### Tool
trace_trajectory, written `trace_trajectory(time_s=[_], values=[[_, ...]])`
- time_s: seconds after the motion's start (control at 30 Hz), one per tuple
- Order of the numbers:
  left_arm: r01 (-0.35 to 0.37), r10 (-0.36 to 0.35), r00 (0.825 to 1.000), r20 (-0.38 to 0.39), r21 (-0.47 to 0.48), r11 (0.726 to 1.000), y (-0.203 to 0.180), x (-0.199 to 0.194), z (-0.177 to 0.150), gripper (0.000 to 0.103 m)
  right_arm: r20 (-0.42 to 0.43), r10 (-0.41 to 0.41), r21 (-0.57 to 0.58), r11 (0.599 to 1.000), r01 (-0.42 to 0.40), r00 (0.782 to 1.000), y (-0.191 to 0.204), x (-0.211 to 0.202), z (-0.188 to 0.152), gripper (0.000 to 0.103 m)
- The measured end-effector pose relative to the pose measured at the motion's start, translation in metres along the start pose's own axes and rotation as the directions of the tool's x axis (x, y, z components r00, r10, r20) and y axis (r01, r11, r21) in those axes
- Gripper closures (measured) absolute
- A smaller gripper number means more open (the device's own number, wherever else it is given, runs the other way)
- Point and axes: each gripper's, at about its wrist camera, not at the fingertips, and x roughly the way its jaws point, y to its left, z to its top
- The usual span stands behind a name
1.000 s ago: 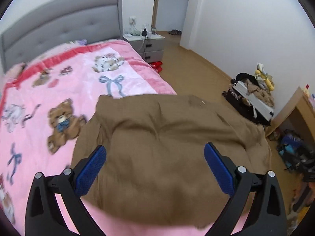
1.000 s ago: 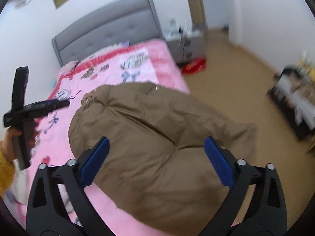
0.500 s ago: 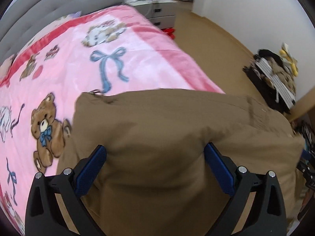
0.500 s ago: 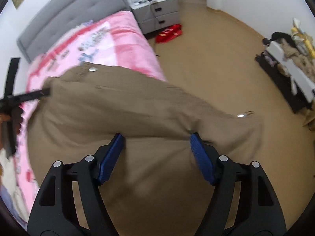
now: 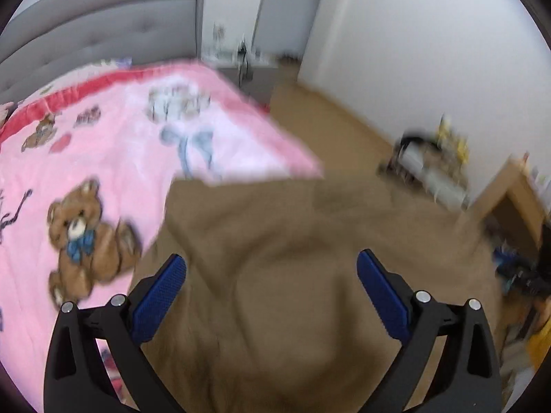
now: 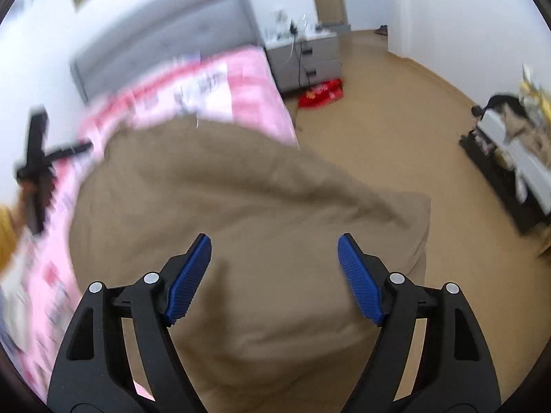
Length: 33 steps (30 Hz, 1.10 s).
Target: Fold large clothes
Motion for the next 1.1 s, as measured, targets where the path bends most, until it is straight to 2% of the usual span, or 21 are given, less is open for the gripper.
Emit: trace_trajectory(time_s=[0.03,0.07,0.1,0.17,0.3,0.4,0.47,0.5,0.53,0.6,0.67,0.73,0.77,0.87,0.93,1.0,1.1], values=[[-0.009,0.009,0.998,-0.059,-0.004,1.0,0.006,0.012,-0.007,0.005,-0.026,-0.016,-0.003,1.0,0.015,1.0,0.001,0.006,-0.004,0.031],[0.016,-0.023,0.991,-0.129,-0.056,0.998,0.019,0.026,-0.015,0.004,-0.048,-0.028,0.005,1.0,0.029,0.998,-0.001,0.013,-0.007,0.031],[0.027,-0.039,0.99,-0.134,-0.092,0.995,0.026,0.03,-0.019,0.004,-0.055,-0.031,0.03,0.999,0.032,0.998,-0.006,0.017,-0.011,0.031],[0.021,-0.034,0.995,-0.095,-0.132,0.991,0.041,0.029,-0.024,0.004,-0.059,-0.081,0.069,0.994,0.085,0.995,-0.017,0.021,-0.015,0.031],[0.003,-0.02,0.997,-0.075,-0.221,0.975,0.069,0.023,-0.032,0.005,-0.105,-0.138,0.096,0.984,0.148,0.985,-0.035,0.021,-0.021,0.03],[-0.08,0.062,0.995,-0.072,-0.276,0.958,0.09,0.006,-0.035,0.005,-0.115,-0.201,0.082,0.974,0.211,0.973,-0.036,0.014,-0.016,0.029],[-0.107,0.088,0.993,-0.077,-0.288,0.952,0.098,-0.007,-0.042,0.005,-0.068,-0.229,0.084,0.969,0.234,0.971,-0.033,0.0,-0.015,0.029],[-0.118,0.108,0.993,-0.053,-0.263,0.958,0.093,-0.021,-0.045,0.005,-0.018,-0.203,0.102,0.974,0.204,0.979,-0.027,-0.013,-0.015,0.026],[-0.103,0.1,0.995,-0.028,-0.249,0.963,0.086,-0.03,-0.048,0.005,0.014,-0.185,0.102,0.978,0.183,0.983,-0.021,-0.022,-0.014,0.02],[-0.096,0.104,0.994,0.024,-0.213,0.972,0.056,-0.054,-0.052,0.005,0.078,-0.191,0.072,0.98,0.186,0.978,0.001,-0.041,-0.014,0.011],[-0.128,0.147,0.985,0.089,-0.193,0.973,0.025,-0.074,-0.055,0.005,0.146,-0.188,0.044,0.982,0.183,0.971,0.031,-0.062,-0.018,0.008],[-0.139,0.174,0.969,0.178,-0.19,0.972,-0.017,-0.1,-0.061,0.005,0.152,-0.192,0.01,0.981,0.193,0.969,0.056,-0.068,-0.019,0.008],[-0.183,0.221,0.952,0.212,-0.186,0.965,-0.045,-0.113,-0.065,0.005,0.154,-0.197,-0.009,0.979,0.201,0.968,0.068,-0.072,-0.021,0.008],[-0.304,0.337,0.919,0.207,-0.176,0.936,-0.098,-0.131,-0.072,0.005,0.165,-0.264,-0.056,0.959,0.276,0.95,0.105,-0.086,-0.029,0.008],[-0.293,0.324,0.927,0.188,-0.174,0.94,-0.117,-0.136,-0.077,0.005,0.178,-0.274,-0.056,0.956,0.288,0.945,0.119,-0.096,-0.034,0.008],[-0.255,0.283,0.945,0.163,-0.177,0.951,-0.136,-0.14,-0.088,0.005,0.162,-0.276,-0.049,0.957,0.287,0.947,0.128,-0.104,-0.04,0.008],[-0.226,0.256,0.955,0.151,-0.19,0.955,-0.156,-0.146,-0.101,0.005,0.141,-0.277,-0.02,0.959,0.282,0.95,0.137,-0.115,-0.05,0.008]])
